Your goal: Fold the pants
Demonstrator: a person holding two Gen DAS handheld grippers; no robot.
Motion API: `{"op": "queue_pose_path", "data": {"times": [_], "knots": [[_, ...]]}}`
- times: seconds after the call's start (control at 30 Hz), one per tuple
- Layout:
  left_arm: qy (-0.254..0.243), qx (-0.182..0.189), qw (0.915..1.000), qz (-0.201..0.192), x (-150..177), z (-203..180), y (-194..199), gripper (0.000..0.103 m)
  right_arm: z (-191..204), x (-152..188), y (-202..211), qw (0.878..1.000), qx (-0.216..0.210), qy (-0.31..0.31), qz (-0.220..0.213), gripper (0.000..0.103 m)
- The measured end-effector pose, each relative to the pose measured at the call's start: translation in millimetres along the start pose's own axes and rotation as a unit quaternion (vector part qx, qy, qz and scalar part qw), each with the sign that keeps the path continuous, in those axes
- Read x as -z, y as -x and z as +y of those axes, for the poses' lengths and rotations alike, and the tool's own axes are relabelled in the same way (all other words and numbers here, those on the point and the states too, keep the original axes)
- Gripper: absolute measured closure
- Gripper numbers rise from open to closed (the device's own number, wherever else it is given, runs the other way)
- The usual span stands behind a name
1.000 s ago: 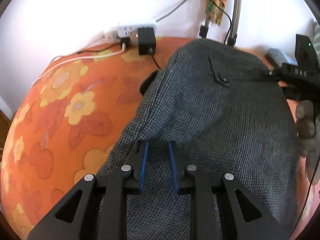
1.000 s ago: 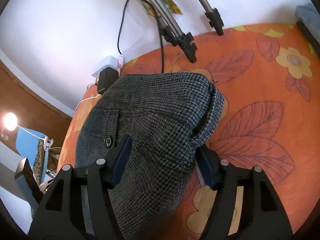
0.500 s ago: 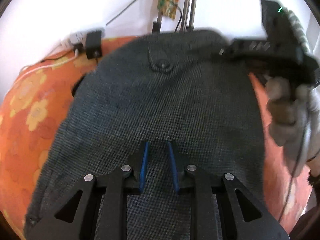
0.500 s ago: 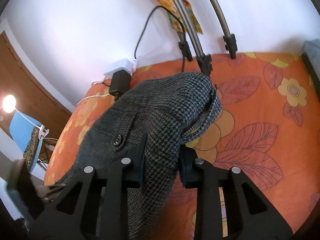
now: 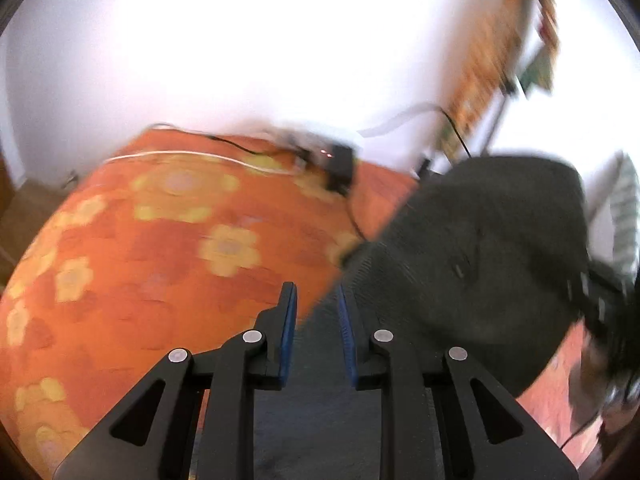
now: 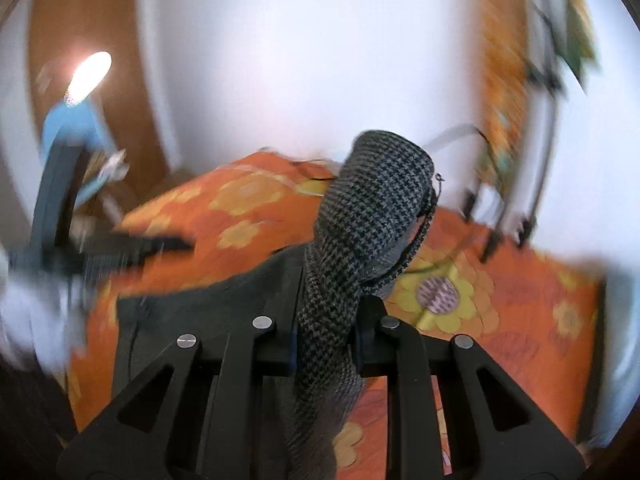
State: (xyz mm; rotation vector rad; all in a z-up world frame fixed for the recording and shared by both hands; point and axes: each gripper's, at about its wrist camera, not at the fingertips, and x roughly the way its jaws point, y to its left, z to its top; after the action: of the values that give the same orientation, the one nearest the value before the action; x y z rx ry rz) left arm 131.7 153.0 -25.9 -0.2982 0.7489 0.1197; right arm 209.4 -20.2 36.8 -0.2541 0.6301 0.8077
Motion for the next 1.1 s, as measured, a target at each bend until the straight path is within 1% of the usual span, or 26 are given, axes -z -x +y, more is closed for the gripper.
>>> {"op": "queue_pose_path", "data": {"times": [0.07,0.1,0.2,0.3,0.43,0.6,0.67,0.73,0.87,0.97,1.0,1.03,1.1], "knots": [[0.018,-0.010,0.9997,-0.010,-3,22,11,0.083,32,5,7,0.998,0.004,0.057,0.003,0.084],[0.028,-0.015,0.9994,-0.015,-5,32,15,0.083,55,10,10,0.995,0.010,0.102,0.005,0.084],[0.046,-0.016,0.9986,-0.020,-5,55,28,0.083,100,31,14,0.980,0.020,0.195,0.015,0.084],[0.051,-0.015,0.9983,-0.025,-3,68,34,0.083,130,52,15,0.970,0.015,0.240,0.025,0.085],[0.049,-0.011,0.9983,-0.030,-1,71,41,0.083,159,81,22,0.956,0.005,0.292,0.032,0.086],[0.049,0.005,0.9983,-0.031,2,72,50,0.083,183,113,32,0.938,-0.009,0.342,0.046,0.085],[0.041,0.013,0.9987,-0.028,4,68,52,0.083,186,119,31,0.934,-0.010,0.351,0.061,0.083],[0.030,0.021,0.9991,-0.021,5,62,50,0.083,186,120,33,0.933,-0.011,0.354,0.068,0.083],[0.024,0.047,0.9986,0.005,10,58,44,0.083,181,121,42,0.935,-0.007,0.346,0.083,0.082],[0.025,0.057,0.9978,0.024,15,59,38,0.083,178,125,53,0.934,-0.006,0.341,0.102,0.077],[0.024,0.064,0.9970,0.035,18,59,36,0.081,177,126,58,0.935,-0.007,0.338,0.105,0.076],[0.025,0.069,0.9964,0.043,20,59,35,0.079,176,126,64,0.937,-0.010,0.332,0.106,0.073],[0.023,0.079,0.9950,0.056,27,59,34,0.076,172,126,78,0.945,-0.011,0.309,0.102,0.065]]}}
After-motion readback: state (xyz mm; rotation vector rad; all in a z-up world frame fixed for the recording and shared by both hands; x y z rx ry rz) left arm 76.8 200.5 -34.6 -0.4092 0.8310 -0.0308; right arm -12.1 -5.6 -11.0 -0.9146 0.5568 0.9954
